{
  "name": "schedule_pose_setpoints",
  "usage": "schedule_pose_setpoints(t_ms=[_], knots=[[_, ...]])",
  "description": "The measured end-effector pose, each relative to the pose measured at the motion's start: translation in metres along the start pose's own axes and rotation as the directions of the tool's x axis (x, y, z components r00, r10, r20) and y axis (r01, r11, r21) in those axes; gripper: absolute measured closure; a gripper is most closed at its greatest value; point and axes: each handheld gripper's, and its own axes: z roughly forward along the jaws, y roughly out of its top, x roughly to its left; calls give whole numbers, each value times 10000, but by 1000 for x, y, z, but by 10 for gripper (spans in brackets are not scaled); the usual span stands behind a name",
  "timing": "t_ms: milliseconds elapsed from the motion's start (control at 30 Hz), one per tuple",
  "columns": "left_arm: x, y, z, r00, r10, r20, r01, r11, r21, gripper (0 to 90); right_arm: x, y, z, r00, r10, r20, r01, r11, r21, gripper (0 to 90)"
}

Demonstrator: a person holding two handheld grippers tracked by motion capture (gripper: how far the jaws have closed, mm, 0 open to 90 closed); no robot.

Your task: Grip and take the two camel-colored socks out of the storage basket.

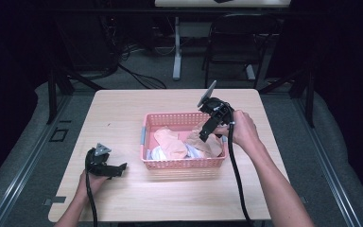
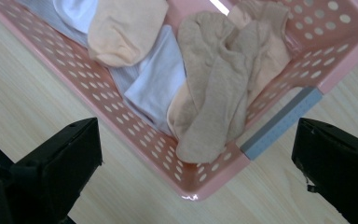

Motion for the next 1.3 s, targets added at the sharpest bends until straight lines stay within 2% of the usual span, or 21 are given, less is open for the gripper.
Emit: schedule_pose_setpoints(t_ms=[33, 133, 267, 300, 333, 367, 533, 700, 833, 867, 900, 933, 1033, 1067, 1133, 1167, 1267, 1300], knots=[[0, 0, 0, 10000, 18, 14, -18, 10000, 8, 0, 0, 1, 1, 9999, -106, 9, 106, 9999, 19, 9], [0, 0, 0, 10000, 4, 14, -4, 10000, 6, 0, 2, 2, 7, 9999, -32, -122, 28, 9994, -339, 11], [0, 0, 0, 10000, 4, 14, -4, 10000, 4, 0, 4, 1, 14, 9999, -5, -141, -2, 9989, -471, 16], [0, 0, 0, 10000, 6, 3, -6, 10000, 2, 0, 2, -1, 22, 9999, -54, -121, 48, 9989, -465, 22], [0, 0, 0, 10000, 14, 2, -14, 10000, 0, 0, 2, -1, 22, 9999, -54, -121, 48, 9989, -465, 22], [0, 0, 0, 10000, 11, 12, -11, 10000, 5, 0, 2, -4, 30, 9998, 102, -197, -114, 9980, -616, 31], [0, 0, 0, 10000, 5, 14, -5, 10000, 2, 0, -3, -13, 53, 9996, 188, -226, -204, 9971, -733, 66], [0, 0, 0, 10000, 18, 18, -18, 10000, 7, 0, -6, -21, 71, 9987, 384, -326, -414, 9946, -948, 104], [0, 0, 0, 10000, 13, 16, -13, 10000, 4, 0, -7, -25, 80, 9987, 497, -132, -508, 9931, -1054, 165], [0, 0, 0, 10000, 19, 18, -19, 10000, 6, 0, -7, -26, 83, 9987, 515, -59, -519, 9934, -1020, 185], [0, 0, 0, 10000, 16, 18, -16, 10000, 7, 0, -8, -26, 83, 9995, 325, 39, -321, 9963, -794, 209], [0, 0, 0, 10000, 16, 17, -16, 10000, 4, 0, -6, -28, 87, 9986, 523, 110, -508, 9927, -1097, 235], [0, 0, 0, 10000, 18, 18, -18, 10000, 6, 0, -6, -28, 91, 9976, 463, 518, -428, 9968, -671, 291], [0, 0, 0, 10000, 19, 19, -19, 10000, 6, 0, -4, -30, 95, 9951, 785, 592, -726, 9927, -964, 325], [0, 0, 0, 10000, 15, 17, -15, 10000, 4, 0, -7, -30, 96, 9941, 781, 754, -732, 9951, -665, 425], [0, 0, 0, 10000, 19, 19, -19, 10000, 7, 0, -7, -30, 97, 9931, 855, 804, -796, 9940, -745, 468], [0, 0, 0, 10000, 18, 20, -19, 10000, 6, 0, -4, -30, 95, 9897, 969, 1059, -873, 9920, -911, 683], [0, 0, 0, 10000, 22, 18, -22, 10000, 7, 0, -4, -30, 94, 9907, 846, 1063, -756, 9934, -860, 715]])
